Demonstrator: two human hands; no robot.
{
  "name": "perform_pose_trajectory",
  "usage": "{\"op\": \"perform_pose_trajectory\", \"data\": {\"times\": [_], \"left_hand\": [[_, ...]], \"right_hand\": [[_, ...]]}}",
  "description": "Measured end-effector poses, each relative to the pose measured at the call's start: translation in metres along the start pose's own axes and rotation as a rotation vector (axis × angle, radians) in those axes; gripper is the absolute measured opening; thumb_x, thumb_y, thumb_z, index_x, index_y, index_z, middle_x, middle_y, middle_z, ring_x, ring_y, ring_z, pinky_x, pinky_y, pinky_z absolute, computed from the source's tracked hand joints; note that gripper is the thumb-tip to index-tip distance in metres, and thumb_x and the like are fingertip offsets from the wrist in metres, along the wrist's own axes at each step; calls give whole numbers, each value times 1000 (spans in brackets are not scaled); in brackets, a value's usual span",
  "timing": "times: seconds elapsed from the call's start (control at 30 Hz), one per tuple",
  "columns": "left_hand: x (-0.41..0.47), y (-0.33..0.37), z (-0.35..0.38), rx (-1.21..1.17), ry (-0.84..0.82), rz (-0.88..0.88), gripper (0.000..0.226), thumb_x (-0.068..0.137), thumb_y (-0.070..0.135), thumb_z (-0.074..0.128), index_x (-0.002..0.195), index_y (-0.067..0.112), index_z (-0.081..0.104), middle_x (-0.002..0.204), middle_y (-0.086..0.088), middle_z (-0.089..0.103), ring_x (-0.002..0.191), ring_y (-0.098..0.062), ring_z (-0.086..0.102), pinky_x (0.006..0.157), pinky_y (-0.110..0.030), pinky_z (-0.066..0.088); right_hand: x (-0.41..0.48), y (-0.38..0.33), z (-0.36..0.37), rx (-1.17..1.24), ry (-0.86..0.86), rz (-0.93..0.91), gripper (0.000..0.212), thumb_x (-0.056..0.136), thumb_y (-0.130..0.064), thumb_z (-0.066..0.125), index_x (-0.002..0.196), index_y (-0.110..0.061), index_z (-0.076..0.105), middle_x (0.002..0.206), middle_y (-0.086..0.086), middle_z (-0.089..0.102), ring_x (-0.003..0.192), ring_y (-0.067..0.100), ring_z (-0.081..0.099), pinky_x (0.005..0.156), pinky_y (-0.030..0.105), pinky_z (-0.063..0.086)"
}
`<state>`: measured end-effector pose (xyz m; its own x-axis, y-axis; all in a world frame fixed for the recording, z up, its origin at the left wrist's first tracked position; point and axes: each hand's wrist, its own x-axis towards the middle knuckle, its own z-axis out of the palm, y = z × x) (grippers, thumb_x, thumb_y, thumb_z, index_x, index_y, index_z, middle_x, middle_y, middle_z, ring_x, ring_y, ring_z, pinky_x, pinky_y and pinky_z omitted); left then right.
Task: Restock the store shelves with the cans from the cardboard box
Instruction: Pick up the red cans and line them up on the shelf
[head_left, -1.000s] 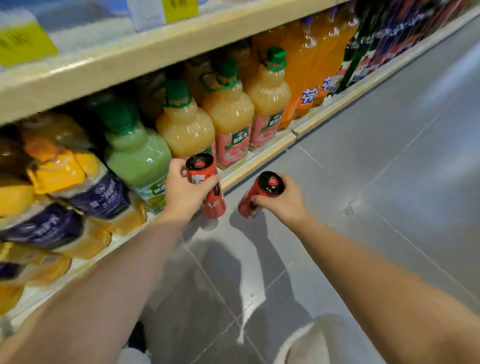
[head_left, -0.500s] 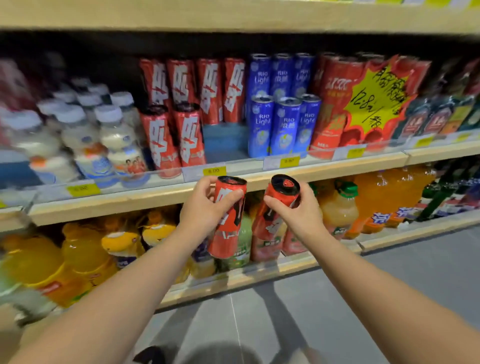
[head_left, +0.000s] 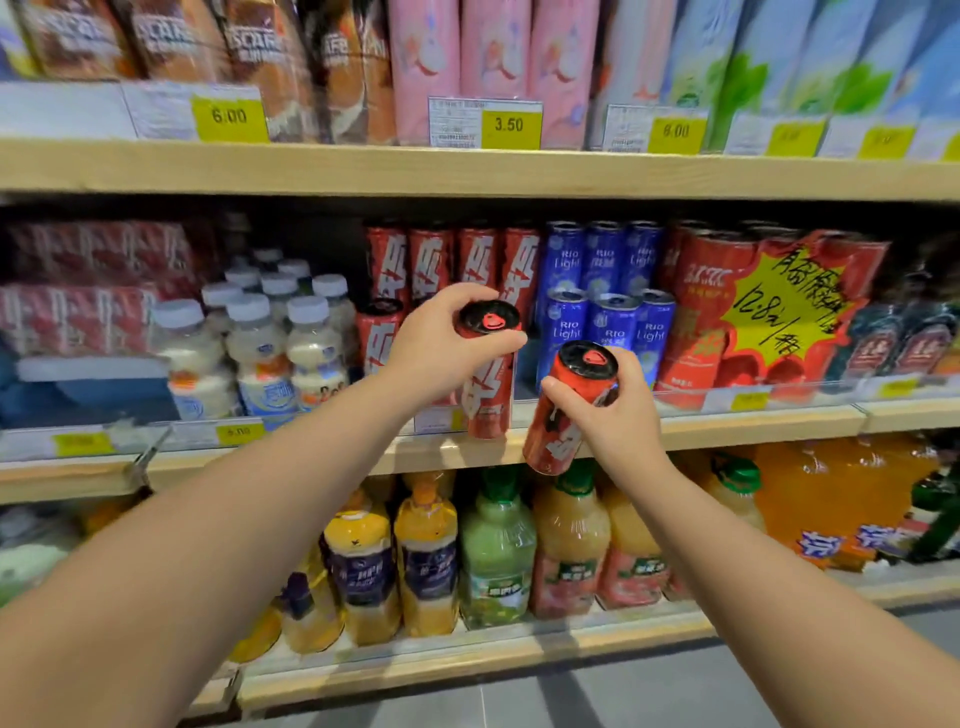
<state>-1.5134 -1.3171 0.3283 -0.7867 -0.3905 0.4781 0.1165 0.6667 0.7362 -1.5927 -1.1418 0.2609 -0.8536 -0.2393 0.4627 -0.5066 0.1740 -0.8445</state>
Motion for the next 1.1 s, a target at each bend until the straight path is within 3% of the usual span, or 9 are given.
{"op": "perform_pose_trajectory", "data": {"times": [0.1,0.2,0.33,0.43,0.53,0.63,0.73,0.97,1.1], "left_hand": [[9,7,-1,33,62,75,52,62,62,71,105,40,53,92,31,54,86,23,48,62,-1,34],[16,10,2,37,116,114,51,66,59,72,107,37,52,91,31,50,84,28,42,62,1,34],[22,5,11,217,103,118,40,70,58,69,95,36,46,89,16,57,81,-1,55,63,-20,38],[26,-4,17,554,130,126,40,72,68,58,89,37,41,86,11,60,89,-20,57,82,-41,35],[35,-10,20,754,145,61,48,73,75,49,98,34,50,91,2,64,102,-30,53,89,-47,30],[46,-13,23,840,103,3,62,73,76,44,113,30,55,96,-2,66,103,-32,54,89,-46,31],[51,-13,27,894,103,-10,59,77,71,45,113,26,58,102,-5,64,105,-32,53,91,-48,32],[45,-30,29,898,45,56,65,75,61,57,129,25,47,133,-4,52,128,-29,39,102,-56,25],[44,-37,27,899,99,95,62,77,56,62,129,27,47,135,-3,50,130,-28,38,104,-58,23]], "right_hand": [[3,-2,-3,-19,17,5,60,53,-72,69,101,-40,51,90,-33,60,91,3,61,85,41,51],[5,-6,-4,-55,34,-10,63,53,-73,67,103,-40,49,91,-28,60,94,5,60,87,42,50],[6,-10,-1,-67,69,-33,61,54,-71,67,105,-44,46,90,-33,56,93,2,58,86,38,50],[5,-11,-1,-77,79,-36,57,55,-71,67,102,-46,44,92,-36,56,91,-1,57,84,37,50],[5,-12,-2,-102,68,-39,54,55,-71,66,99,-49,42,92,-38,56,90,-4,57,83,36,50],[6,-12,1,-112,56,-39,57,57,-70,67,102,-44,45,92,-27,58,93,5,59,85,41,50],[10,-13,5,-118,51,-41,57,58,-68,67,104,-42,45,96,-23,58,96,8,59,85,42,50],[17,-11,8,-102,101,-28,62,58,-71,65,108,-39,46,94,-26,56,96,8,58,84,40,51],[21,-12,5,-61,158,-11,53,59,-70,67,100,-44,45,91,-27,58,91,1,58,81,36,50]]}}
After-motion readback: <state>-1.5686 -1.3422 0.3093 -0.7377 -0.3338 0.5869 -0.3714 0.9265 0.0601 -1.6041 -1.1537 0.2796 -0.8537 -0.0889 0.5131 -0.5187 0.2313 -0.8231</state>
